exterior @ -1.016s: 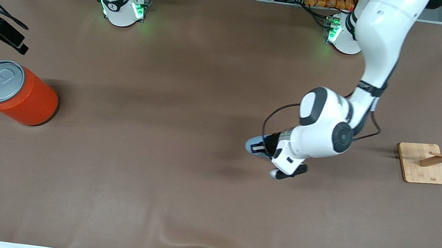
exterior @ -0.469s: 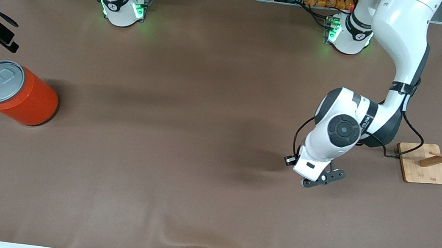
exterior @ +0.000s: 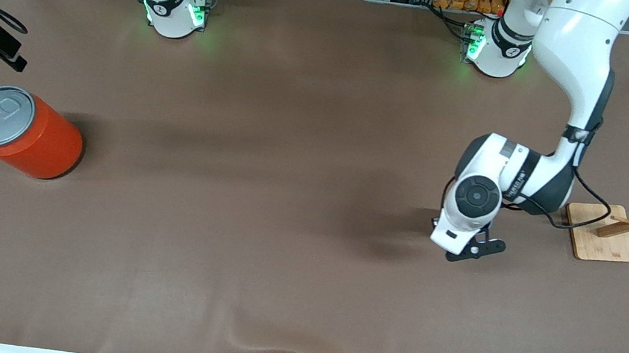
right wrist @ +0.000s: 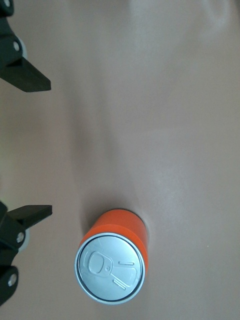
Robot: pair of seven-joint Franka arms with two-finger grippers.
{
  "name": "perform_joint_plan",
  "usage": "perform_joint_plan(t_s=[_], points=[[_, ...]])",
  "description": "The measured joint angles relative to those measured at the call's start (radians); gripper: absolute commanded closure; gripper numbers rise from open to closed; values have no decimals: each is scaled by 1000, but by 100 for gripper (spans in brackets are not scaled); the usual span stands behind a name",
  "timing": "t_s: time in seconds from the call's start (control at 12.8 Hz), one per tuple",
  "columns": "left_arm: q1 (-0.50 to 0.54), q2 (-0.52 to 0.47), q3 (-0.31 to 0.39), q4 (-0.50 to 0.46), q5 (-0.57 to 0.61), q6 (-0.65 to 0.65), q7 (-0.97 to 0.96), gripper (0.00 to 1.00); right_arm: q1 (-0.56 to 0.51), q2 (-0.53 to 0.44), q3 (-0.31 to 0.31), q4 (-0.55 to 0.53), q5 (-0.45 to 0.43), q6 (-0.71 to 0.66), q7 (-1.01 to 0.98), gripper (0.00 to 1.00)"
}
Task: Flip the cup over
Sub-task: 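Carry the cup toward the wooden stand with the left gripper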
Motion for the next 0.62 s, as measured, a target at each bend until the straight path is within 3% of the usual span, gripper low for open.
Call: perform_joint_plan(t_s=[0.31, 0.39, 0.47, 0.55, 0.62], points=[[67, 4, 0, -7, 1, 63, 46, 100, 0, 0, 0, 1, -16, -29, -87, 0], [74, 8, 0, -7, 1, 78, 50, 77, 1, 0, 0, 1, -24, -33, -91, 0], [78, 13, 0, -7, 1, 89, 51, 31, 1, 0, 0, 1, -28, -37, -93, 0], [84, 19, -1, -7, 1, 101, 52, 0, 1, 0, 0, 1, -31, -39, -94, 0], [92, 22, -1, -7, -5, 108, 52, 0, 1, 0, 0, 1, -34, -40, -95, 0]])
